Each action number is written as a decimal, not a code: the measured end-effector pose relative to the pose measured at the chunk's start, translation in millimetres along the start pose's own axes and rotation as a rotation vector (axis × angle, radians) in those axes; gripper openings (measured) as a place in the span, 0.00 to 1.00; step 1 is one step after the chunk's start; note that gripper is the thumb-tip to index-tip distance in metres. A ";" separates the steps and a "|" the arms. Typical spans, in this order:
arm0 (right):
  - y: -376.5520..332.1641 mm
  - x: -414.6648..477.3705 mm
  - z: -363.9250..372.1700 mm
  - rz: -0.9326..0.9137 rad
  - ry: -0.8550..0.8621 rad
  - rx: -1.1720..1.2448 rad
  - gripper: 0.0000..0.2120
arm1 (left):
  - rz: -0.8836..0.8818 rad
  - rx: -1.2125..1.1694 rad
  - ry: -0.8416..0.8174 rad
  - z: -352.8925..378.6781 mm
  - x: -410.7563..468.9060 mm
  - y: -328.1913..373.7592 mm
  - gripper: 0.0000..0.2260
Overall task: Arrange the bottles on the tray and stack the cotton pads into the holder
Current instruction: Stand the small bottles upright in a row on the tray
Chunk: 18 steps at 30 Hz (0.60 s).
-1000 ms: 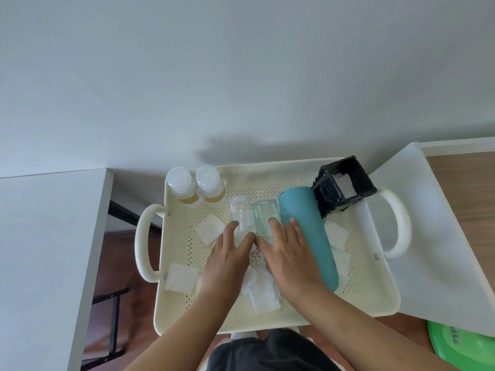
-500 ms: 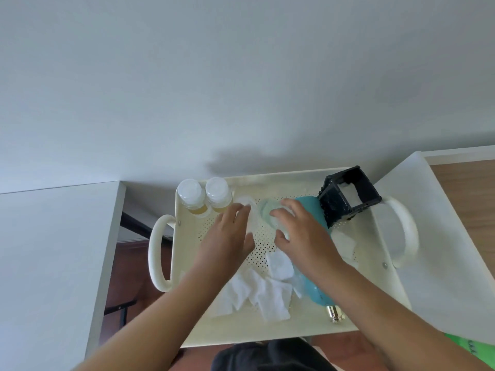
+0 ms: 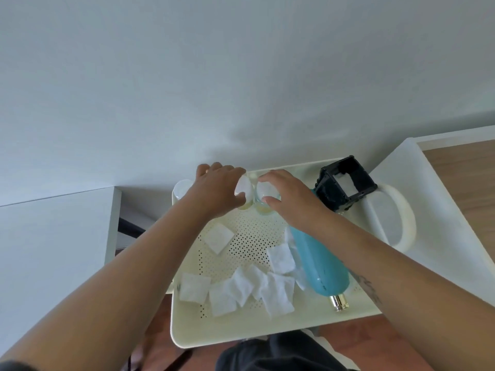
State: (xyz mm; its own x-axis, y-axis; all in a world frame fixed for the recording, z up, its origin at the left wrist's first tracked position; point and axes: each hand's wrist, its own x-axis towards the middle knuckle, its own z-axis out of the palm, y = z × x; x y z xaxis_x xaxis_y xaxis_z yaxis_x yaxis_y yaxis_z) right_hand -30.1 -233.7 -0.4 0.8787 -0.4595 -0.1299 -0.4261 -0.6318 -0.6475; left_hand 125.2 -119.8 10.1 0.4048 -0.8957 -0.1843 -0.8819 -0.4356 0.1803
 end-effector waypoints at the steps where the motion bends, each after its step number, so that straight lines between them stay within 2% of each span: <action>1: 0.9 -1.1 -1.8 0.003 -0.017 0.001 0.19 | -0.003 -0.029 -0.009 0.1 0.1 -2.4 0.26; 6: 4.7 0.7 -6.3 0.014 -0.058 0.023 0.20 | 0.005 -0.119 0.005 2.2 -2.4 -12.0 0.26; 18: 18.4 16.2 0.5 -0.017 -0.017 0.058 0.20 | -0.001 -0.169 0.043 9.1 -4.4 -11.9 0.25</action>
State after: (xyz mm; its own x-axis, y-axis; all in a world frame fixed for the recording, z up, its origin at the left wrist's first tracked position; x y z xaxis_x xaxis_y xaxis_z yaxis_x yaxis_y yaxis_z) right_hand -23.7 -252.5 -14.8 0.8894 -0.4381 -0.1307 -0.3983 -0.6021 -0.6920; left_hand 131.7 -109.8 0.0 0.4191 -0.8964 -0.1439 -0.8296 -0.4426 0.3405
